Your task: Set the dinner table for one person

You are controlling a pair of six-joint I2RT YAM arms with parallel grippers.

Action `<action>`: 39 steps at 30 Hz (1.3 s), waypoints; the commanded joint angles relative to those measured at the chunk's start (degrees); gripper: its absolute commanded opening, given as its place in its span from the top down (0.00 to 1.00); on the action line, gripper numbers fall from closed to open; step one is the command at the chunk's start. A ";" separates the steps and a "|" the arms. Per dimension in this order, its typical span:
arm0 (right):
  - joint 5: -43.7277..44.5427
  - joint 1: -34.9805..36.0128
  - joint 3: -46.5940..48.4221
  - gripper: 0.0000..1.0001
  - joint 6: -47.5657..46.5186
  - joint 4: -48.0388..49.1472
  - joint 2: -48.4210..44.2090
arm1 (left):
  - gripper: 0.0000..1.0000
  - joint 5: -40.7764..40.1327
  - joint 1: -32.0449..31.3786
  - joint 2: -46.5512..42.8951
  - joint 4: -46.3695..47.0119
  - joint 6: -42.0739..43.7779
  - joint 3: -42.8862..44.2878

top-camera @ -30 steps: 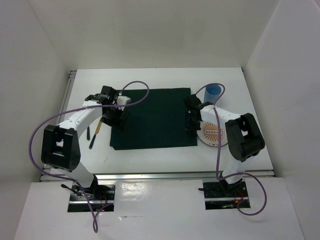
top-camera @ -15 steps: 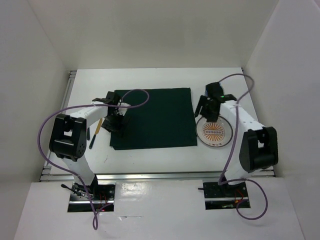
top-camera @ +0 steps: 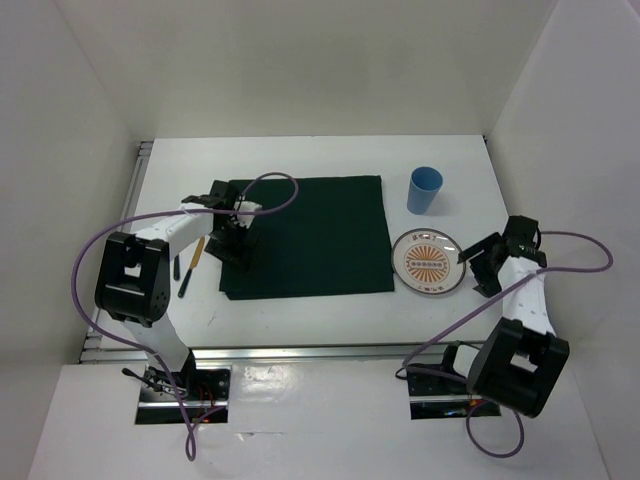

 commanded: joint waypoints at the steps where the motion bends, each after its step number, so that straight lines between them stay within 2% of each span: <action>1: 1.19 -0.01 -2.07 0.21 4.27 0.14 -5.37 | 0.19 2.72 -0.20 -2.30 -0.01 -1.26 -0.20; 10: -5.30 -0.01 -12.89 0.24 11.22 11.55 -5.04 | 0.19 3.78 -0.20 -1.15 -1.06 -1.26 0.33; 18: -9.87 -0.01 -18.51 0.25 11.23 19.71 -2.57 | 0.19 2.20 -0.20 -1.68 -1.60 -1.26 0.94; 25: -11.02 -0.01 -21.68 0.26 12.98 24.48 0.06 | 0.19 1.05 -0.20 -1.15 -2.12 -1.26 0.95; 29: -9.88 -0.01 -22.82 0.34 13.68 25.54 0.07 | 0.19 1.05 -0.20 -1.68 -2.12 -1.26 0.95; 31: -9.26 -0.01 -23.53 0.34 15.08 26.15 -0.55 | 0.19 1.05 -0.20 -1.68 -2.12 -1.26 0.95; 35: -8.73 -0.01 -27.12 0.44 17.37 28.78 -1.08 | 0.19 0.53 -0.20 -1.15 -2.65 -1.26 1.48; 36: -8.73 -0.01 -27.74 0.54 17.38 28.79 -1.08 | 0.19 0.52 -0.20 -0.63 -2.65 -1.26 1.48; 39: -8.73 -0.01 -28.98 0.73 17.99 30.37 -1.08 | 0.19 0.52 -0.20 -0.63 -3.18 -1.26 1.48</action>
